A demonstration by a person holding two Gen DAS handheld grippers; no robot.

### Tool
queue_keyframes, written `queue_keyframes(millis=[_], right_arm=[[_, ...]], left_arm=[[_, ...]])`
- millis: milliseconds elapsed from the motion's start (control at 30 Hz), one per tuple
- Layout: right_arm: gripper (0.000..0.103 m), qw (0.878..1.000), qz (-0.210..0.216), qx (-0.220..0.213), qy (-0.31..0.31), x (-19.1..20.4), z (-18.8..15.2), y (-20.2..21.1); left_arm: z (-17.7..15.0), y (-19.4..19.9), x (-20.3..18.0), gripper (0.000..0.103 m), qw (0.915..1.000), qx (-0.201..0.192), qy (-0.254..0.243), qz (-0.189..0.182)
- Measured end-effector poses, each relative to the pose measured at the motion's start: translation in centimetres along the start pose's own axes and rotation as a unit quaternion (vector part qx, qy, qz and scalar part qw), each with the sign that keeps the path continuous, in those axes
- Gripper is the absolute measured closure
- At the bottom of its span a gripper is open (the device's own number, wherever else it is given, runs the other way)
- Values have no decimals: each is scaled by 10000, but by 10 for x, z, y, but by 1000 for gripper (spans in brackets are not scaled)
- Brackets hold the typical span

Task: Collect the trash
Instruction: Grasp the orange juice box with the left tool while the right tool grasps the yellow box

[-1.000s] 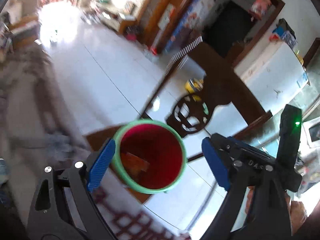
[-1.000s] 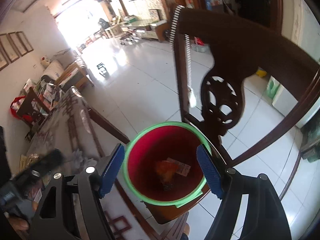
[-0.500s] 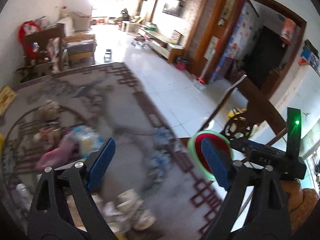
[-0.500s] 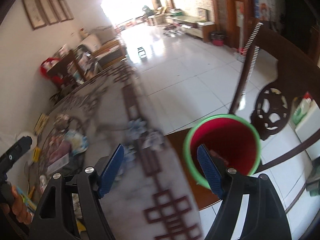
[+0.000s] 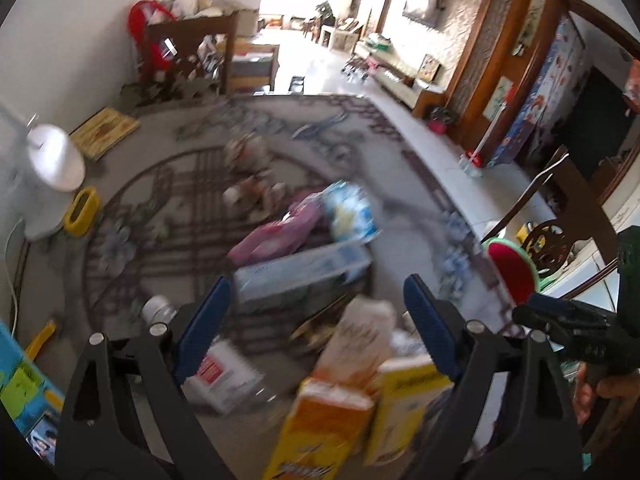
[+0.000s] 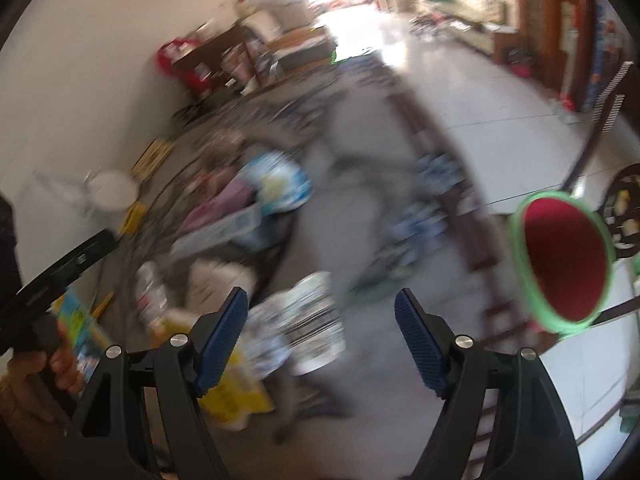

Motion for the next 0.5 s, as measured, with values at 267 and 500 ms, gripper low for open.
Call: queue_keyframes(millis=[267,500], right_arm=[[29,9924,708,864,508,81,-49,-43],[48,9900,226,1077,887,111,-60,-89]], left_arm=[[-14,12,41,17,9998,39,201,72],[-35,12,63,17,9992,335,200,108]])
Point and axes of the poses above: each gripper's, at about its wrist camera, not at the fingertips, and y roughly against the way its jaws point, x to its left, z to its top, the point moved 7 cm from there along -y, roughly the way its jaws point, and after that the axes turned 13 degrees about y, right-handed, at the moved point
